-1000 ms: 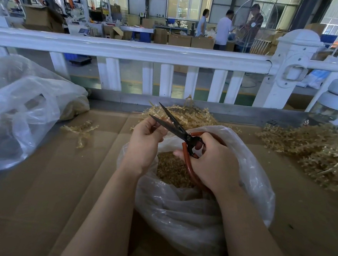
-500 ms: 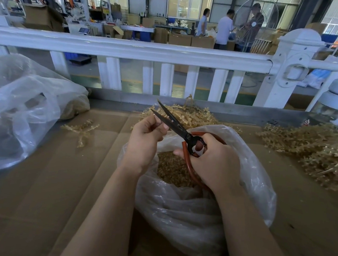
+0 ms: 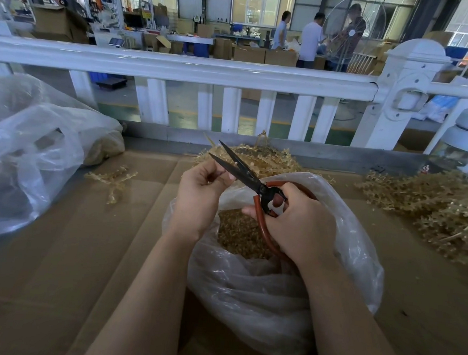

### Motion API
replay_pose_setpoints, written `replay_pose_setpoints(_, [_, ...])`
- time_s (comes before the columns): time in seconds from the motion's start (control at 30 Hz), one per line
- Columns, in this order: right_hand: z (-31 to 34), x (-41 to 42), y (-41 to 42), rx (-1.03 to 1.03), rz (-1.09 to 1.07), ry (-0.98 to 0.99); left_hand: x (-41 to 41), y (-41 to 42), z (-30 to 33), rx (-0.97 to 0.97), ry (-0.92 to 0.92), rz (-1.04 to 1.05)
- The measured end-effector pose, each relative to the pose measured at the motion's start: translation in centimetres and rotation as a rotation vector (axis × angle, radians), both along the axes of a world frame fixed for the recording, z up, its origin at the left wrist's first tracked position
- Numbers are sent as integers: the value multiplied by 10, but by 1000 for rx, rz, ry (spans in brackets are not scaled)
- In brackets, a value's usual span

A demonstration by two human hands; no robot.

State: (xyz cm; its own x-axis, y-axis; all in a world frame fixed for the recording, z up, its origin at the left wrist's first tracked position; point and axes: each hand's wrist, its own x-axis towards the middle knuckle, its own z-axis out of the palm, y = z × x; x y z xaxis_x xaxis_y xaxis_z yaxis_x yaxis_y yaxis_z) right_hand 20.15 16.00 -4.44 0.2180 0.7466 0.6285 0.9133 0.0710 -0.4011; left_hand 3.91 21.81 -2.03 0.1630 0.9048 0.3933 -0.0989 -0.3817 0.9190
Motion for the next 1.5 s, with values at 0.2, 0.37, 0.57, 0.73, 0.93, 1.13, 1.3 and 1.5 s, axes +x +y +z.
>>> replay_pose_setpoints(0.2, [-1,0,0,46,-46,-38,0,2,-1,20,-1,10])
replay_pose_setpoints(0.37, [-2,0,1,30,-27,-24,0,2,-1,16,-12,2])
replay_pose_setpoints(0.57, [-1,0,3,-29,-3,11,1,2,0,-6,-20,12])
replay_pose_setpoints(0.73, [-2,-1,2,-21,38,47,0,1,-1,-30,-12,24])
replay_pose_setpoints(0.93, [0,-2,0,-52,125,100,0,5,-2,-207,-41,53])
replay_pose_setpoints(1.13, [-2,-1,1,-128,138,126,1,7,-3,-344,-129,43])
replay_pose_setpoints(1.3, [-5,2,6,-122,108,339,3,4,-2,-338,-25,-71])
replay_pose_setpoints(1.5, [-3,3,9,-86,169,643,9,-3,-1,-320,-27,-228])
